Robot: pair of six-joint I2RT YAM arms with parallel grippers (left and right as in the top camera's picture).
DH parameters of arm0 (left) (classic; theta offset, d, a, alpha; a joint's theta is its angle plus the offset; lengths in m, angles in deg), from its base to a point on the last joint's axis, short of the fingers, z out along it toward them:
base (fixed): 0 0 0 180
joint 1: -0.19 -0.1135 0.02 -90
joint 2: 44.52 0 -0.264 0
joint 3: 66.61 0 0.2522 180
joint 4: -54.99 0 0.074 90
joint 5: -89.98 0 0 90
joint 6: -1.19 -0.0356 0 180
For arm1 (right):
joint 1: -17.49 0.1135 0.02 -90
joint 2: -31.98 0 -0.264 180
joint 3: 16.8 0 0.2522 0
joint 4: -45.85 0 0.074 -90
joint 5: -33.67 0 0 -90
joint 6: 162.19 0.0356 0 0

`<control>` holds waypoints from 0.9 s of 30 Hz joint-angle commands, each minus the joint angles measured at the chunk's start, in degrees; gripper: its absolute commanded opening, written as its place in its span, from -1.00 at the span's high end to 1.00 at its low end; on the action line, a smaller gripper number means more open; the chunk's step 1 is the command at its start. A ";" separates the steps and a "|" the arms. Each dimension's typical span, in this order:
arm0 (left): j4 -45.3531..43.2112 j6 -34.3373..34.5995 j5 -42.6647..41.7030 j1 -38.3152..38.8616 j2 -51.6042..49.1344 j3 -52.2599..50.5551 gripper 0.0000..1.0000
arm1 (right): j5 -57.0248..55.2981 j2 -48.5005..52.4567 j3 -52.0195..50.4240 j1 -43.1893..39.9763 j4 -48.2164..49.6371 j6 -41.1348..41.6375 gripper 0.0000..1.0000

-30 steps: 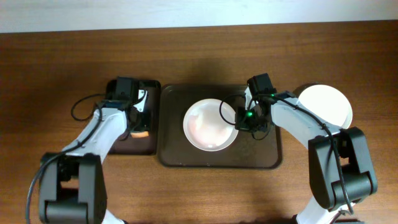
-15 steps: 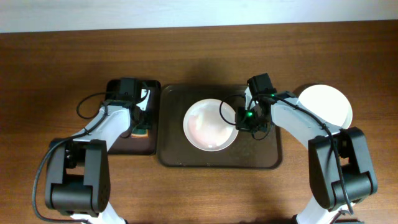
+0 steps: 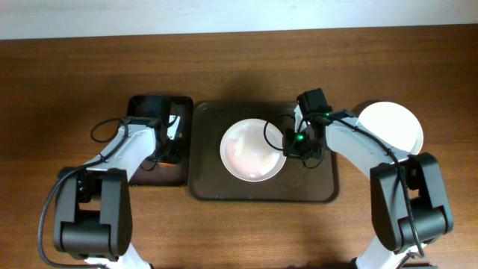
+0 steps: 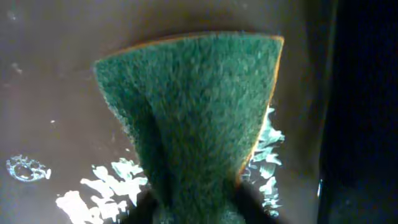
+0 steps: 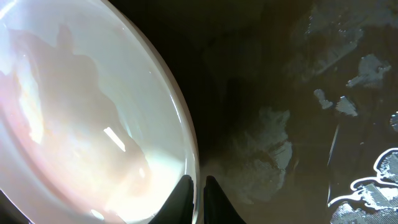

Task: Clean dirty plates on tray and stack at the side
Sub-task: 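Return the sponge to the small tray with the left gripper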

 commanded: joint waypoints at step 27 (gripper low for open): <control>2.60 -0.26 -4.11 -0.13 2.08 2.75 0.78 | -0.52 0.42 -0.13 0.31 -0.50 0.24 0.81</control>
